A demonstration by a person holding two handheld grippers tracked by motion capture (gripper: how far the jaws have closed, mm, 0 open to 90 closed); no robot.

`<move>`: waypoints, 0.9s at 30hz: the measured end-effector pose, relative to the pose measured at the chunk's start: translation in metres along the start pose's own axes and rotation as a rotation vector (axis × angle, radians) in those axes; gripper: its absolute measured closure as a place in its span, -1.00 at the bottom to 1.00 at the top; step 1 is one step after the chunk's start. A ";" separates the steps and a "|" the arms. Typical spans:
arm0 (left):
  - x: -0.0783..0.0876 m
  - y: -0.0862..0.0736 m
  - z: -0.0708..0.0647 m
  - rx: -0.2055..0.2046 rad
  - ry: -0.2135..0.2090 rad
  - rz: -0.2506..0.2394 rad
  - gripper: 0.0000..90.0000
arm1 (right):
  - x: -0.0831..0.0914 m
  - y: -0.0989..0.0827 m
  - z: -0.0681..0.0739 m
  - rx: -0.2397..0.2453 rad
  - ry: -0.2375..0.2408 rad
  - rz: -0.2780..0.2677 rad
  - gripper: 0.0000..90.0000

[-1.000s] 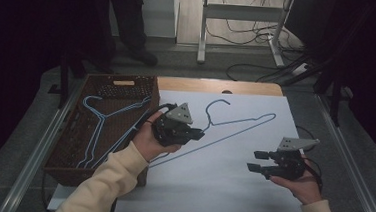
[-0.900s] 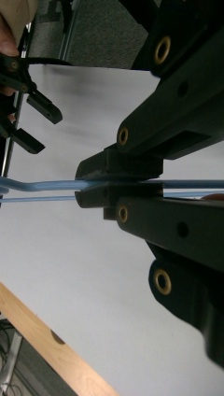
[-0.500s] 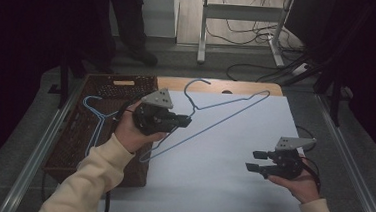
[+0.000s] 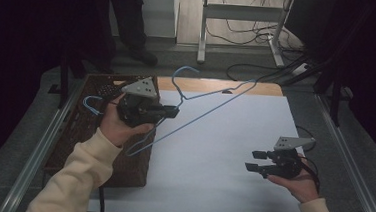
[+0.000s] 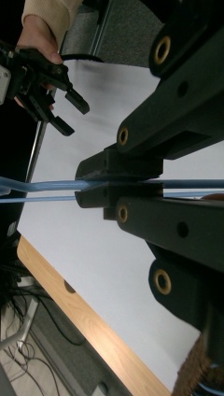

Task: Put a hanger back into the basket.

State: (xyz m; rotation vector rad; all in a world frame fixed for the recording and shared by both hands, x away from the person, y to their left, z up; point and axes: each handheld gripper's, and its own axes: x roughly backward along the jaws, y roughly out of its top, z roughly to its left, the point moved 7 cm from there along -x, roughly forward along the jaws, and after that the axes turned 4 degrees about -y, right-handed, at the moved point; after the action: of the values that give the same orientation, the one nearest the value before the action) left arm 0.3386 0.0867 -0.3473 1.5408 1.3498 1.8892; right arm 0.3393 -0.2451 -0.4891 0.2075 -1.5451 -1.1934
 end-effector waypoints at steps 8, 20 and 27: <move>0.016 -0.008 0.012 0.029 0.023 -0.011 0.93 | -0.002 0.000 -0.001 -0.006 -0.006 0.001 -0.10; 0.043 -0.024 0.028 0.073 0.076 -0.026 0.93 | -0.010 0.000 -0.003 -0.005 -0.015 0.007 -0.20; 0.069 -0.035 0.034 0.098 0.119 -0.036 0.94 | -0.011 0.003 0.001 -0.010 -0.024 -0.008 -0.21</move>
State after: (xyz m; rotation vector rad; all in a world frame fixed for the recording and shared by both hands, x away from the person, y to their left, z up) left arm 0.3349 0.1706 -0.3396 1.4587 1.5326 1.9457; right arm 0.3442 -0.2358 -0.4937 0.1934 -1.5601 -1.2140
